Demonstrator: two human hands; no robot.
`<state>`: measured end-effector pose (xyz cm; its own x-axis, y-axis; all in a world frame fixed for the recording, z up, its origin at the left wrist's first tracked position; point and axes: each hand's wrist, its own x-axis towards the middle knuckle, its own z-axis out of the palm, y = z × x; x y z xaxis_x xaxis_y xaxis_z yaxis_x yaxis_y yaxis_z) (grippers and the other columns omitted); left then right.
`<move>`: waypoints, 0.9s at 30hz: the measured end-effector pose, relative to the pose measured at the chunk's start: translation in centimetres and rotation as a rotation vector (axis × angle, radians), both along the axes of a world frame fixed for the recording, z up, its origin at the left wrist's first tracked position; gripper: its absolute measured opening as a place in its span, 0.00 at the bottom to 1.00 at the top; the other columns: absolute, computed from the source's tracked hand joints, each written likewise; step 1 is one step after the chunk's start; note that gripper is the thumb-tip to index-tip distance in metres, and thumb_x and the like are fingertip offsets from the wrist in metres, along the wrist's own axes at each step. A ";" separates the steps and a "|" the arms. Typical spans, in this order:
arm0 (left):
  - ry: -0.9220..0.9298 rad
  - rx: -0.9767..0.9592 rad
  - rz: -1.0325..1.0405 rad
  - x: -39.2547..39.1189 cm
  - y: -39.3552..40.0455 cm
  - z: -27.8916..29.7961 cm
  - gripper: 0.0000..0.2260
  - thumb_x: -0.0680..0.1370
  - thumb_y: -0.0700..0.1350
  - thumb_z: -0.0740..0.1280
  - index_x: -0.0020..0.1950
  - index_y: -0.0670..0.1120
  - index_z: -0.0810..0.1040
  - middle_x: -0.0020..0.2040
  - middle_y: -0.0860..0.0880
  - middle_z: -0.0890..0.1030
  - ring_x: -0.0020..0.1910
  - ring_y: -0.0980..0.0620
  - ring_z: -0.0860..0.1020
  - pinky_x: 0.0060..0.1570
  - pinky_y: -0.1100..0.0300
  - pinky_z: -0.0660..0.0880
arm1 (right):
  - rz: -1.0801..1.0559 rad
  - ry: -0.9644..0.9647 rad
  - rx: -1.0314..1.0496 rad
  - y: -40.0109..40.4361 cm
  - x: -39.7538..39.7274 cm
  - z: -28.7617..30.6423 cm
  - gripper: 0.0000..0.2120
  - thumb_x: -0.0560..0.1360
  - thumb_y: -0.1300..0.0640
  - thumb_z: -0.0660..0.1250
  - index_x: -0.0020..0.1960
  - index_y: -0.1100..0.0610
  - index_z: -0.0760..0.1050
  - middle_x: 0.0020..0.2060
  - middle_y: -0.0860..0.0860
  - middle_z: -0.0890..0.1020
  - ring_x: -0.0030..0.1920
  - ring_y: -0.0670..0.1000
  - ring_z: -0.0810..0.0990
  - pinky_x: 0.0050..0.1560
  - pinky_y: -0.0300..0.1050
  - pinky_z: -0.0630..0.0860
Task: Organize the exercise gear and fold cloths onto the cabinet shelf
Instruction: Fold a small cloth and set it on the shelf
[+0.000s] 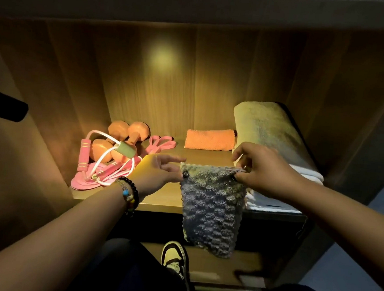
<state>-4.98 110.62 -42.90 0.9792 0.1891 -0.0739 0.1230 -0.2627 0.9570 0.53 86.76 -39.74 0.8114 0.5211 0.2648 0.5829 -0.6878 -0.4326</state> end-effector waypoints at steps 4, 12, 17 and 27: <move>0.047 0.128 0.006 3.0 0.3 1.8 0.06 0.71 0.31 0.71 0.44 0.40 0.81 0.37 0.45 0.83 0.34 0.54 0.79 0.29 0.66 0.73 | -0.068 0.095 -0.114 1.9 3.6 0.0 0.09 0.70 0.62 0.70 0.50 0.59 0.81 0.44 0.55 0.83 0.40 0.49 0.77 0.35 0.39 0.69; -0.303 -0.032 0.113 6.0 1.7 10.2 0.10 0.75 0.27 0.64 0.45 0.42 0.75 0.44 0.46 0.83 0.44 0.50 0.84 0.48 0.57 0.81 | -0.140 0.079 0.418 5.7 6.9 8.3 0.05 0.73 0.62 0.69 0.42 0.53 0.78 0.37 0.51 0.82 0.37 0.50 0.84 0.37 0.48 0.83; -0.448 0.055 0.130 -0.3 3.6 6.5 0.14 0.72 0.33 0.71 0.53 0.47 0.77 0.46 0.47 0.84 0.43 0.53 0.83 0.44 0.63 0.81 | 0.008 -0.064 0.386 5.2 2.1 5.2 0.05 0.70 0.59 0.71 0.43 0.51 0.81 0.37 0.44 0.82 0.40 0.45 0.80 0.42 0.45 0.80; -0.259 0.202 0.135 -12.7 0.2 -10.3 0.12 0.71 0.32 0.73 0.49 0.47 0.84 0.50 0.54 0.84 0.53 0.62 0.80 0.54 0.72 0.73 | 0.107 0.310 0.366 1.4 -9.5 -13.2 0.10 0.71 0.65 0.72 0.50 0.53 0.84 0.50 0.43 0.83 0.54 0.39 0.79 0.58 0.32 0.73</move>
<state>-17.67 110.82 -53.16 0.9257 0.3037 0.2256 -0.0703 -0.4478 0.8914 -8.95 88.12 -52.96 0.8278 0.5240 0.2005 0.4476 -0.4012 -0.7991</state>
